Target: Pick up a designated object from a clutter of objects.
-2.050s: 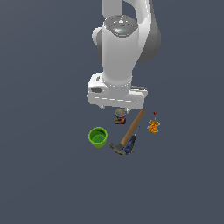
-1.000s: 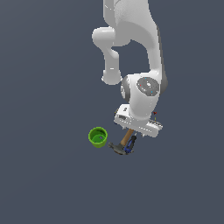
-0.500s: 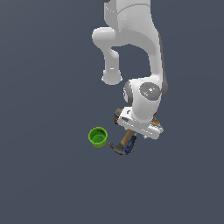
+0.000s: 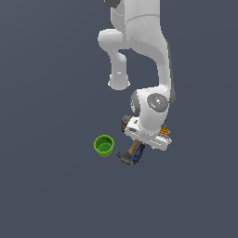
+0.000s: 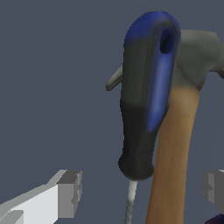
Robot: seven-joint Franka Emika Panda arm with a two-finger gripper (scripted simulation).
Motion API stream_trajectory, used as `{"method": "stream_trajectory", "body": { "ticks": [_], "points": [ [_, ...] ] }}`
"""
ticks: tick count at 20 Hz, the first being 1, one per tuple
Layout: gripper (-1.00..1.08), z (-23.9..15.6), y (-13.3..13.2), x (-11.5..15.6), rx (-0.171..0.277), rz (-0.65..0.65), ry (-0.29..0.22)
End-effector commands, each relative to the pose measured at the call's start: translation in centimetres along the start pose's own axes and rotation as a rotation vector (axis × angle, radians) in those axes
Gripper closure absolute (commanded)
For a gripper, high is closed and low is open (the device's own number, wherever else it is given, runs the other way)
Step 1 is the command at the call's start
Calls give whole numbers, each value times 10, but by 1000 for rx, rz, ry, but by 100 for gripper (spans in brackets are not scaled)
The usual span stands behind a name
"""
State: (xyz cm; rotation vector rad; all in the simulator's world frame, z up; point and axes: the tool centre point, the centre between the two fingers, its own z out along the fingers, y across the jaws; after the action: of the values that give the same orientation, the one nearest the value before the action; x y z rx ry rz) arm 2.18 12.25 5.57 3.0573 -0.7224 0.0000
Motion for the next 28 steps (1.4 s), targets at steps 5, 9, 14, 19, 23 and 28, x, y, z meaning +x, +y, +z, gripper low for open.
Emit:
{"method": "stream_trajectory", "body": {
  "ticks": [5, 9, 14, 19, 23, 28],
  "points": [
    [-92, 24, 0, 0, 0, 2, 0],
    [108, 27, 0, 0, 0, 2, 0],
    [108, 27, 0, 0, 0, 2, 0],
    [108, 17, 0, 0, 2, 6, 2],
    [108, 13, 0, 0, 2, 6, 2],
    [108, -6, 0, 0, 2, 6, 2]
  ]
}}
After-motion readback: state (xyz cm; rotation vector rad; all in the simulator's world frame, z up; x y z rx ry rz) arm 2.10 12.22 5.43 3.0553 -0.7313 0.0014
